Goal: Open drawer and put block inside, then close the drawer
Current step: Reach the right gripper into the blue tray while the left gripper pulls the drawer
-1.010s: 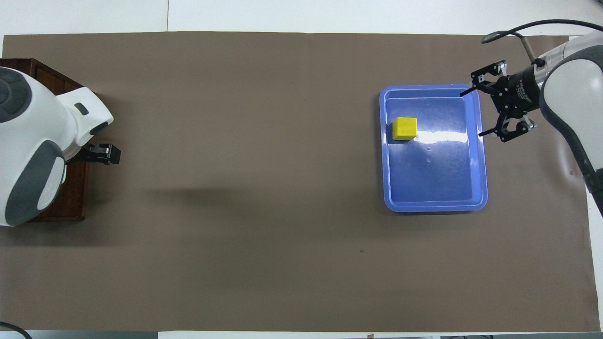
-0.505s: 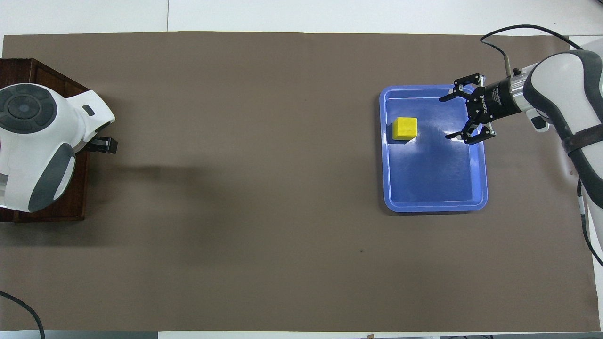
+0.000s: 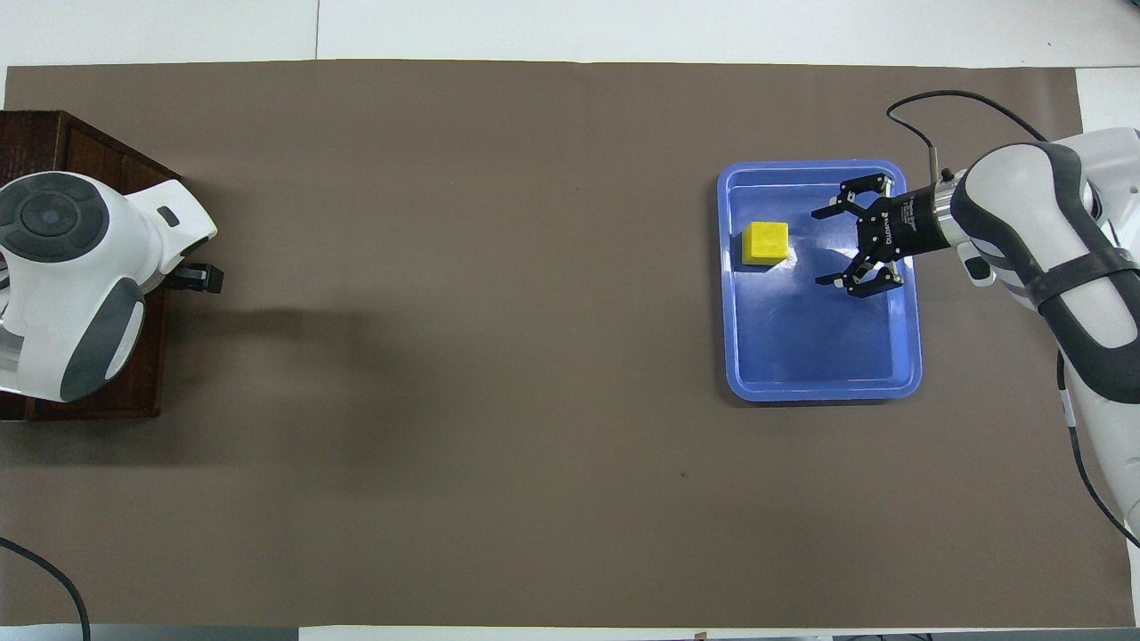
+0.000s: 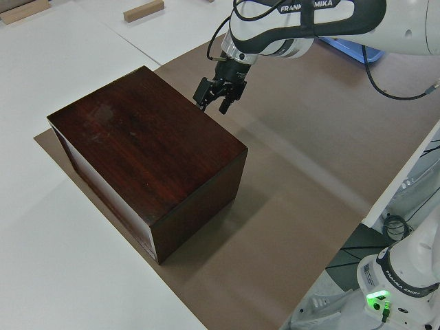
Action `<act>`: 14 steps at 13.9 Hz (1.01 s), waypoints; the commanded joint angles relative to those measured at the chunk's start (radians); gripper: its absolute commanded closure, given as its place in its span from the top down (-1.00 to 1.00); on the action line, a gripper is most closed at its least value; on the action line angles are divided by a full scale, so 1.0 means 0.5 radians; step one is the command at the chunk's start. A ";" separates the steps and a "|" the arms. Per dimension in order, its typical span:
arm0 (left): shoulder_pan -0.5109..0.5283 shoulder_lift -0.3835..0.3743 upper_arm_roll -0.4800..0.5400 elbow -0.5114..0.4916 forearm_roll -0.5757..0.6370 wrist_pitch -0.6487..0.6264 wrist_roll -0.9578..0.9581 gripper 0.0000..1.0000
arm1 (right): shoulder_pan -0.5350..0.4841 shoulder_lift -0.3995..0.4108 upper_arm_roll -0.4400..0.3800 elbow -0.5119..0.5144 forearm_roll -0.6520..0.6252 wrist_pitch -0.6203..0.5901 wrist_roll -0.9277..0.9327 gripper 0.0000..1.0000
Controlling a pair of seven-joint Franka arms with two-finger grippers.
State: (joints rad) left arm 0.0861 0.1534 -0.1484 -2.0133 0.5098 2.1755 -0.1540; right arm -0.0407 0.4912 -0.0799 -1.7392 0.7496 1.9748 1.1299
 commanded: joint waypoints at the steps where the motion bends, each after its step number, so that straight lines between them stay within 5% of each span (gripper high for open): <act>1: -0.013 0.031 -0.010 -0.005 0.036 0.070 -0.063 1.00 | 0.014 -0.077 0.003 -0.148 0.108 0.106 -0.094 1.00; 14: -0.503 0.043 -0.019 0.038 -0.366 0.003 -0.588 1.00 | 0.140 -0.087 0.006 -0.323 0.283 0.349 -0.287 0.94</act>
State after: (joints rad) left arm -0.1100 0.1630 -0.1614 -2.0022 0.3826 2.1886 -0.4150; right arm 0.0409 0.4754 -0.0807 -1.8627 0.8626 2.1337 1.0331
